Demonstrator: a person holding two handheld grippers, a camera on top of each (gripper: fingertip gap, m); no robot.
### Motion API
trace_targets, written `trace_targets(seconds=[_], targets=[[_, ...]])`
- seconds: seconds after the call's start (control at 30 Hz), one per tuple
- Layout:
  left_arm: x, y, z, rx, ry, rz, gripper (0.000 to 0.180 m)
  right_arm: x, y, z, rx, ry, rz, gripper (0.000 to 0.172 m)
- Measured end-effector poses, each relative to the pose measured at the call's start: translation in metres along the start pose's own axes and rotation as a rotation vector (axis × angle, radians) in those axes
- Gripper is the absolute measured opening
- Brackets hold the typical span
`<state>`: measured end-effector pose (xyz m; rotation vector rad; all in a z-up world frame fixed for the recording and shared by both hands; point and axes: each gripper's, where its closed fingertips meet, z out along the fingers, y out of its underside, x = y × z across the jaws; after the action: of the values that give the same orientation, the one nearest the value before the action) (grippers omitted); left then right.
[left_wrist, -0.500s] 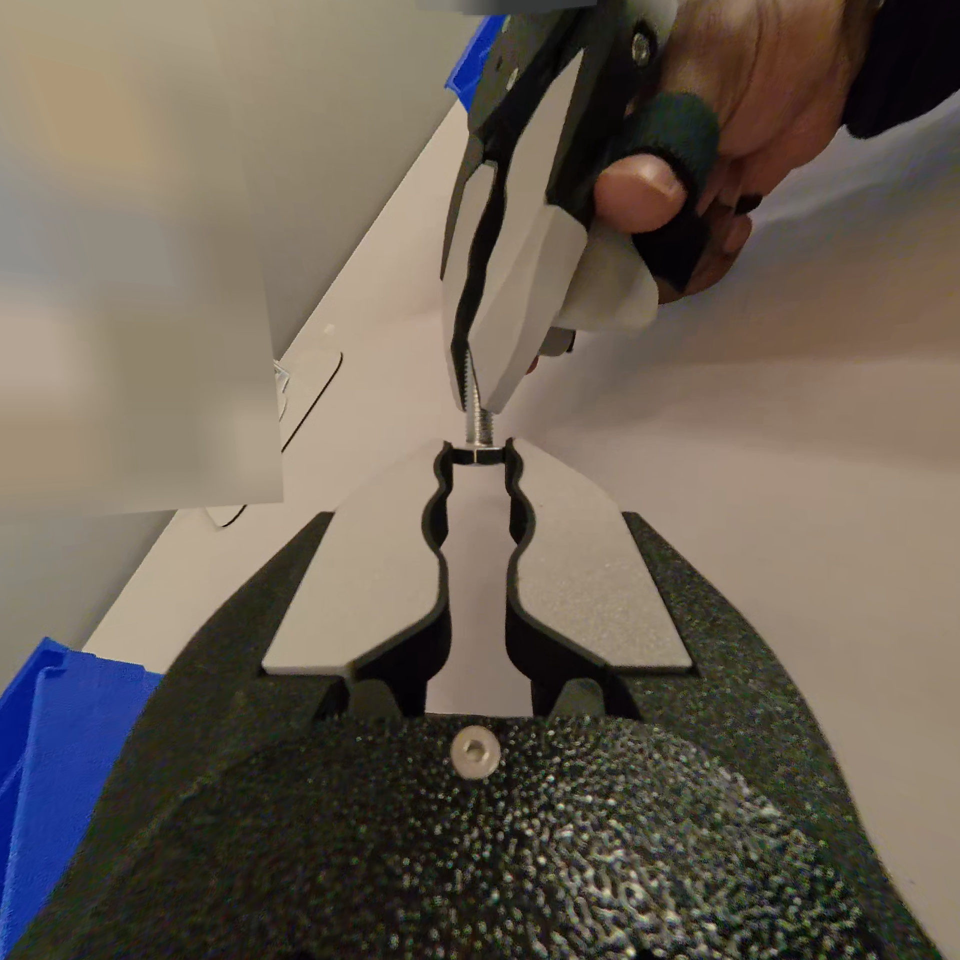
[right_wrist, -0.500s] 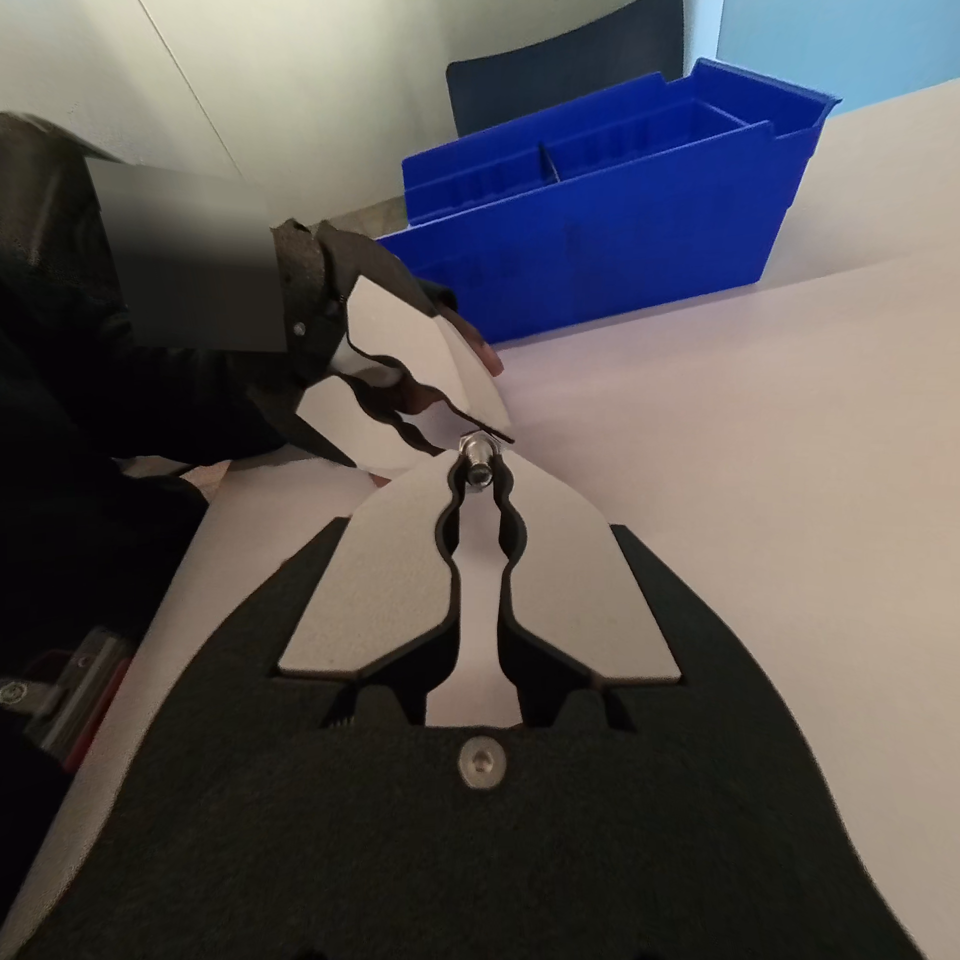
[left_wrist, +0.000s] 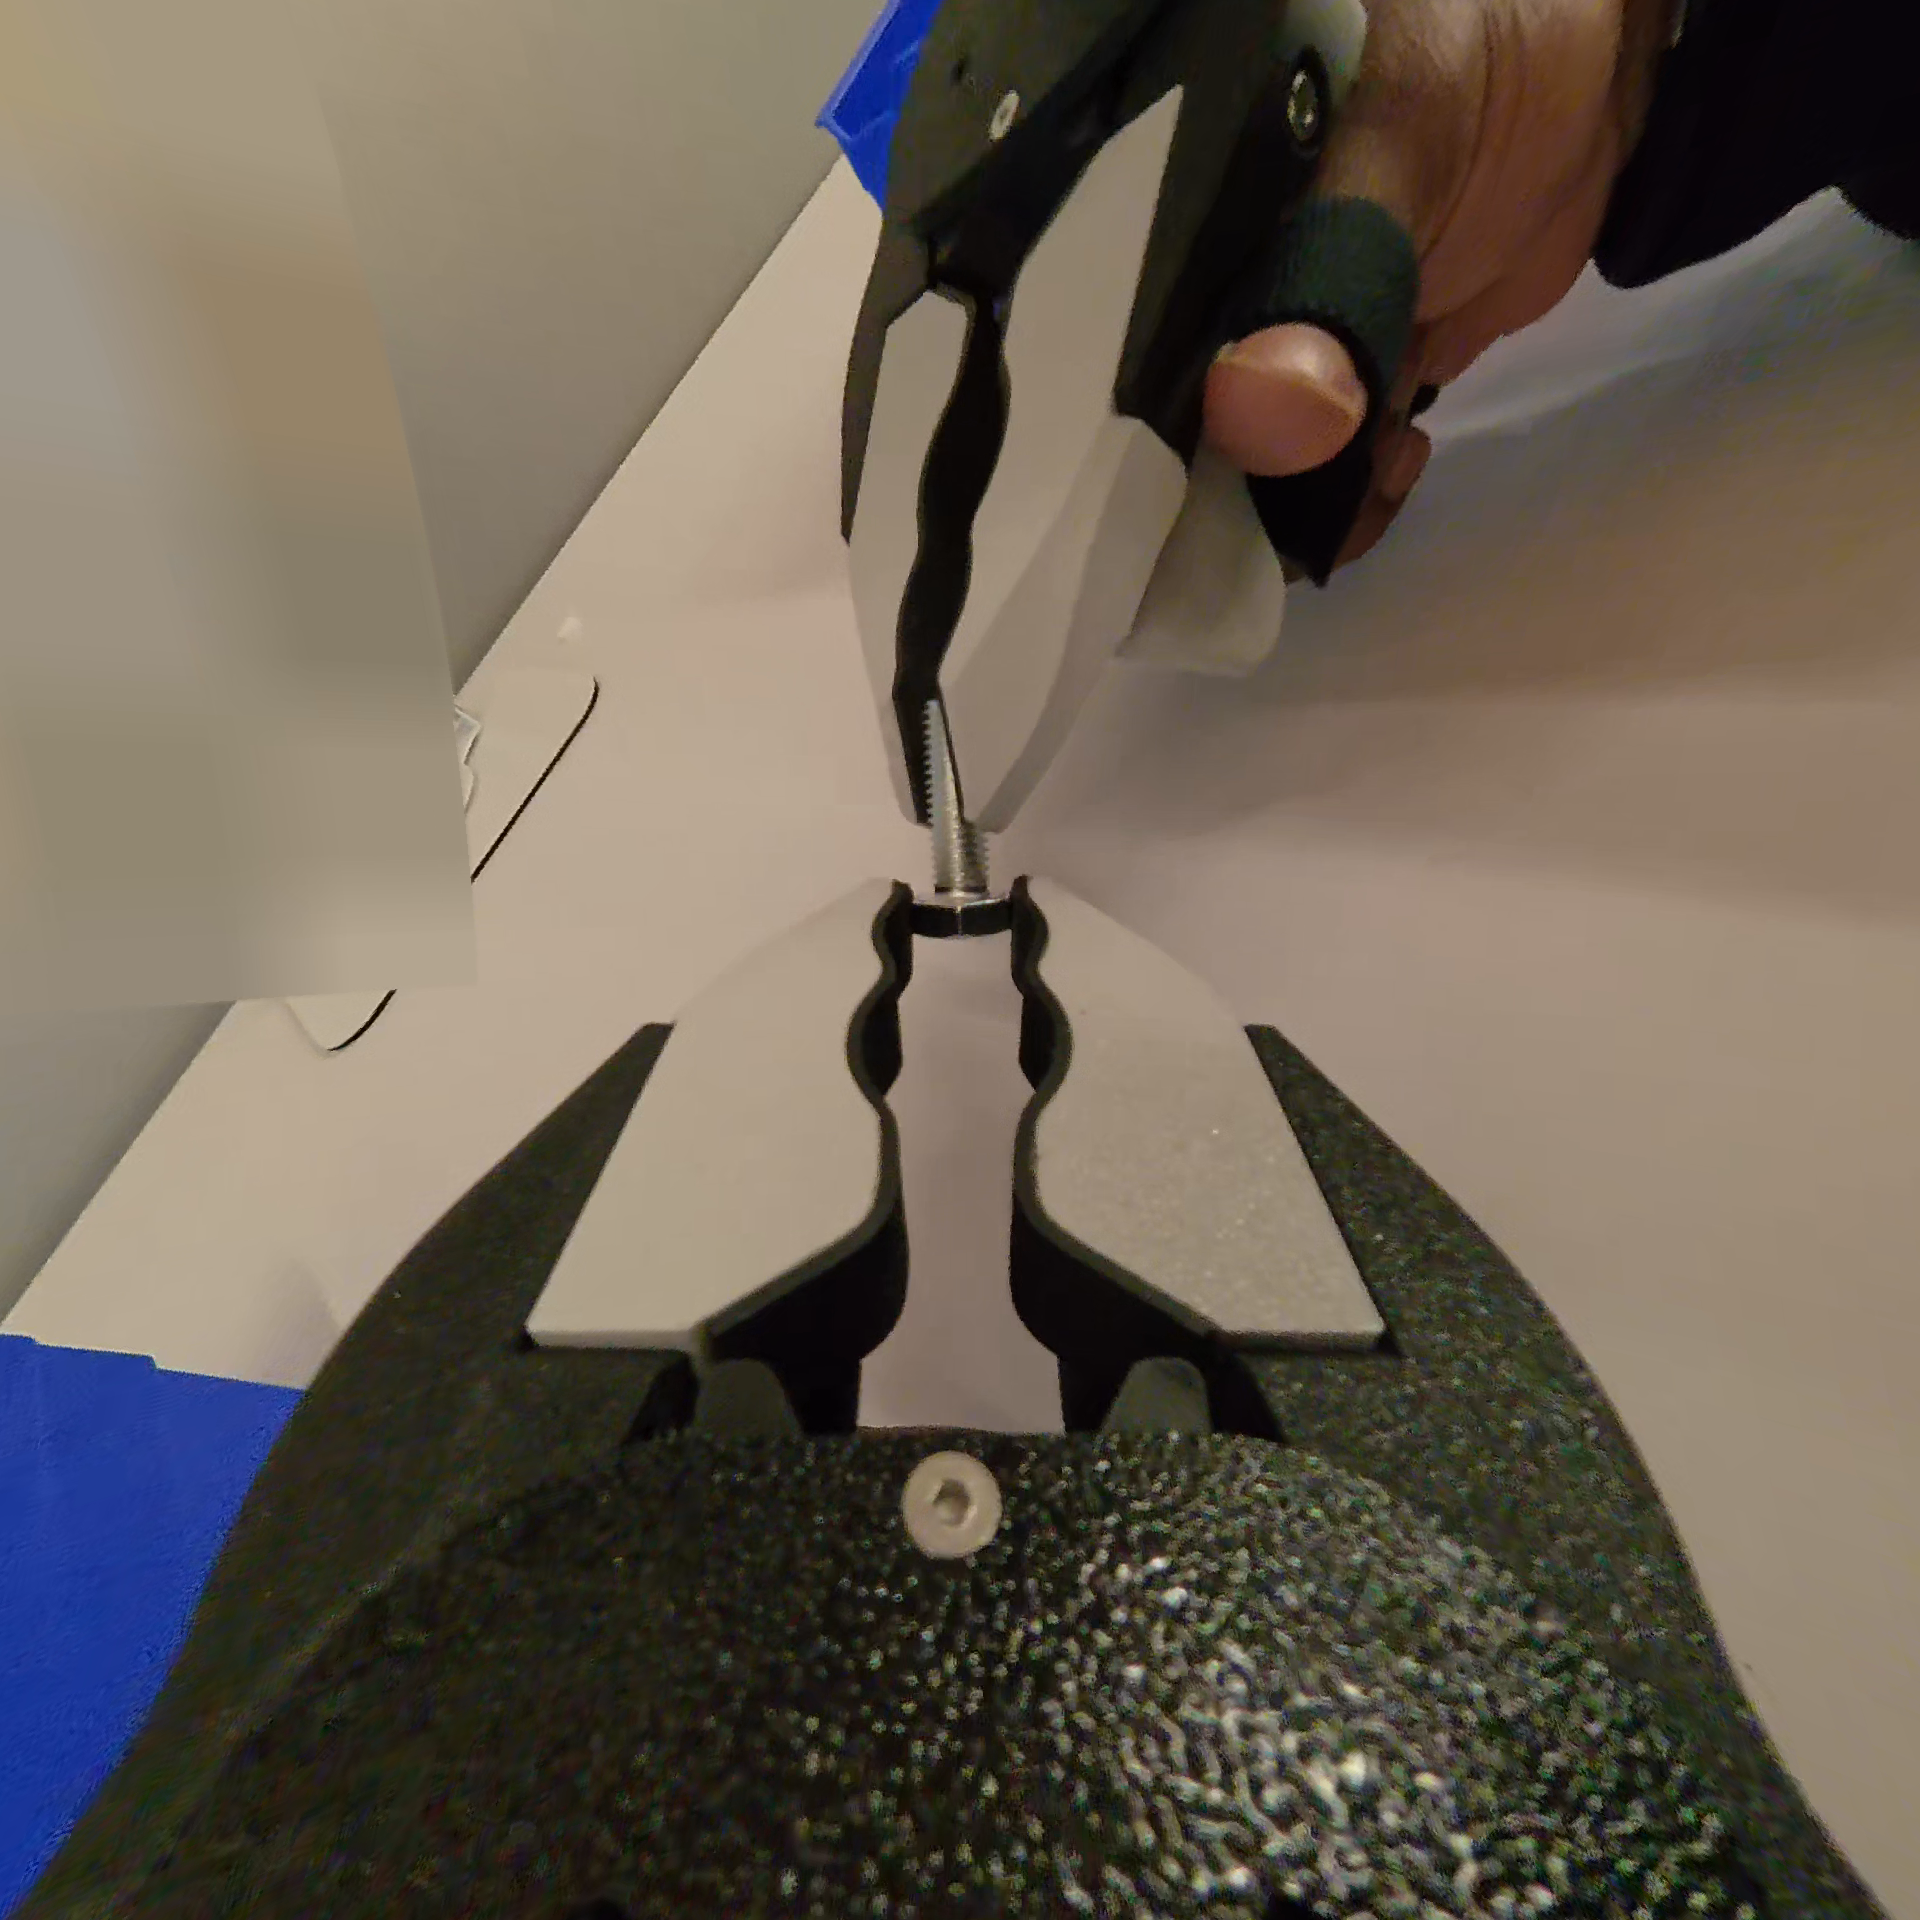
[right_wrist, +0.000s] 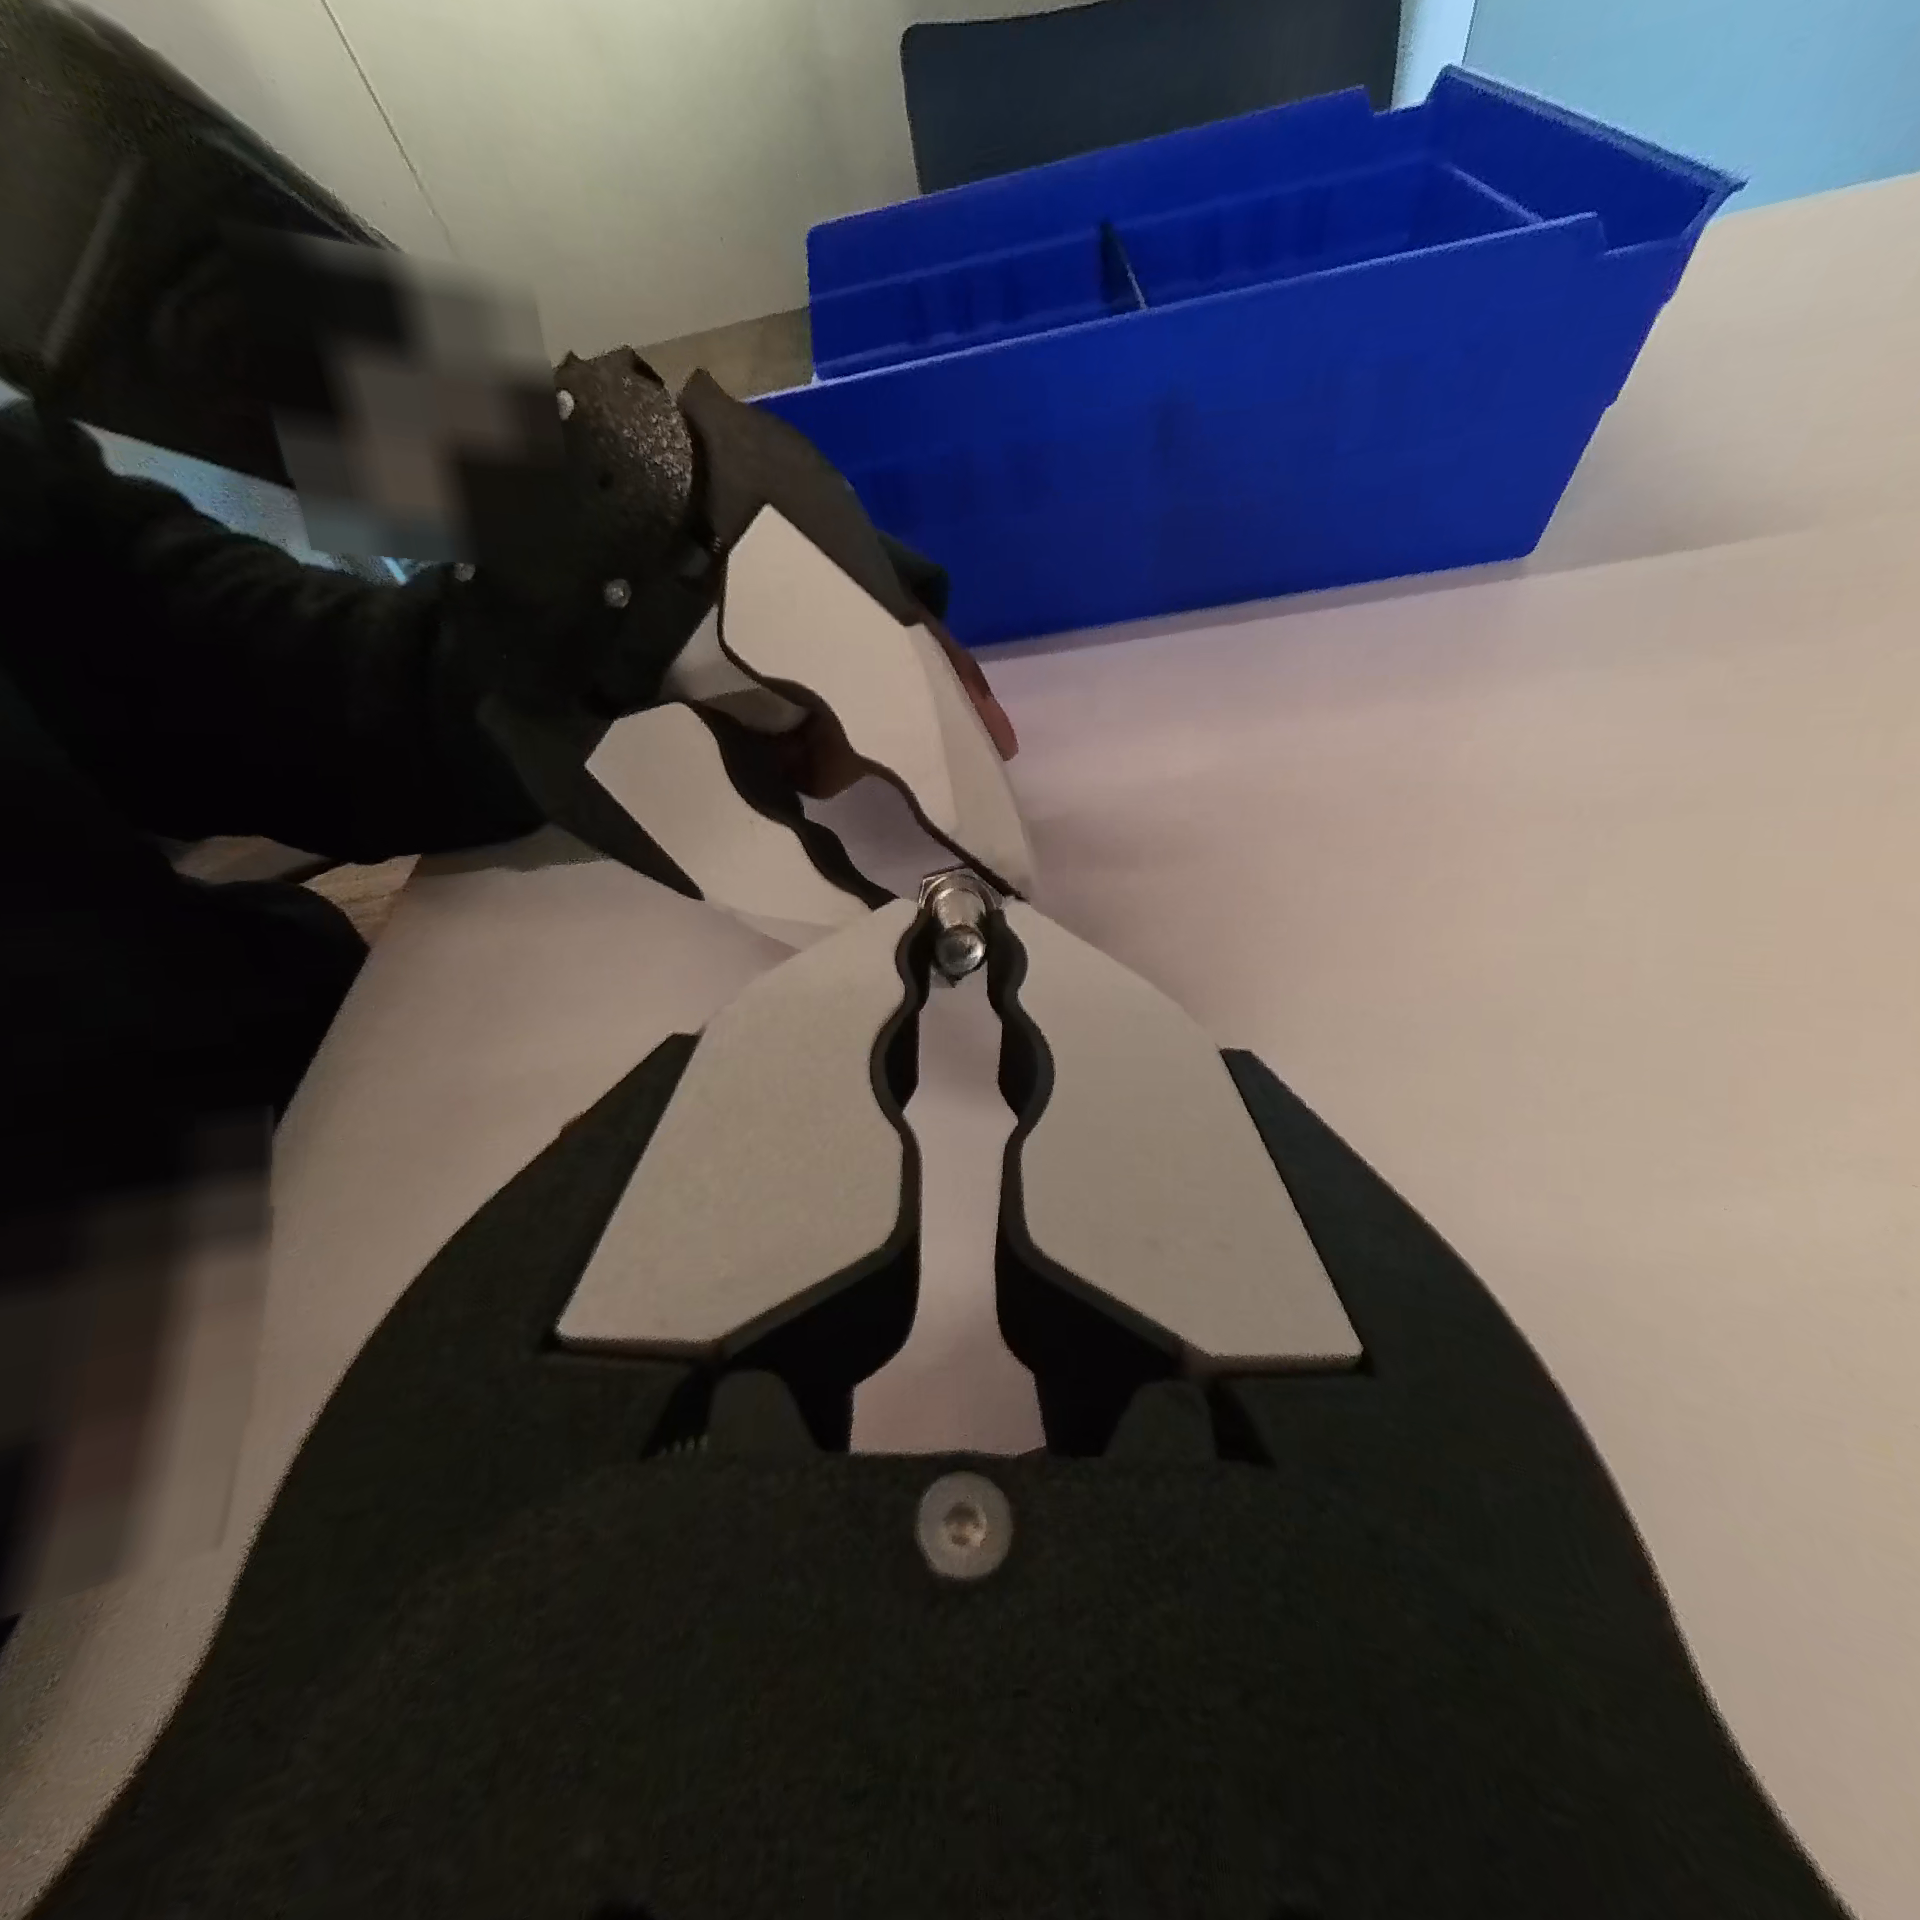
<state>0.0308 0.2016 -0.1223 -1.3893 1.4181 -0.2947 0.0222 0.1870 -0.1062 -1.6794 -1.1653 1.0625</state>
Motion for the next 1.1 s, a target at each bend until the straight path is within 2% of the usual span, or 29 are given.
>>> trace_targets(seconds=[0.07, 0.2, 0.37, 0.57, 1.0, 1.1], targets=[[-0.002, 0.001, 0.0, 0.004, -0.015, -0.01, 0.017, 0.001, -0.001, 0.001, 0.01, 0.015, -0.01, 0.01], [-0.015, 0.009, -0.007, -0.035, -0.113, 0.01, 0.017, 0.002, 0.005, -0.001, -0.037, 0.017, -0.052, 0.032], [-0.021, 0.016, -0.025, -0.076, -0.212, -0.036, 0.017, -0.01, 0.039, 0.009, -0.256, -0.011, -0.192, 0.032], [-0.011, 0.026, -0.045, -0.109, -0.271, -0.11, 0.017, -0.025, 0.053, 0.034, -0.362, -0.047, -0.202, 0.032], [-0.01, 0.03, -0.05, -0.088, -0.289, -0.185, 0.017, -0.02, 0.064, 0.049, -0.469, 0.042, -0.157, 0.026], [-0.01, 0.03, -0.05, -0.089, -0.285, -0.187, 0.017, -0.02, 0.065, 0.048, -0.472, 0.041, -0.165, 0.017]])
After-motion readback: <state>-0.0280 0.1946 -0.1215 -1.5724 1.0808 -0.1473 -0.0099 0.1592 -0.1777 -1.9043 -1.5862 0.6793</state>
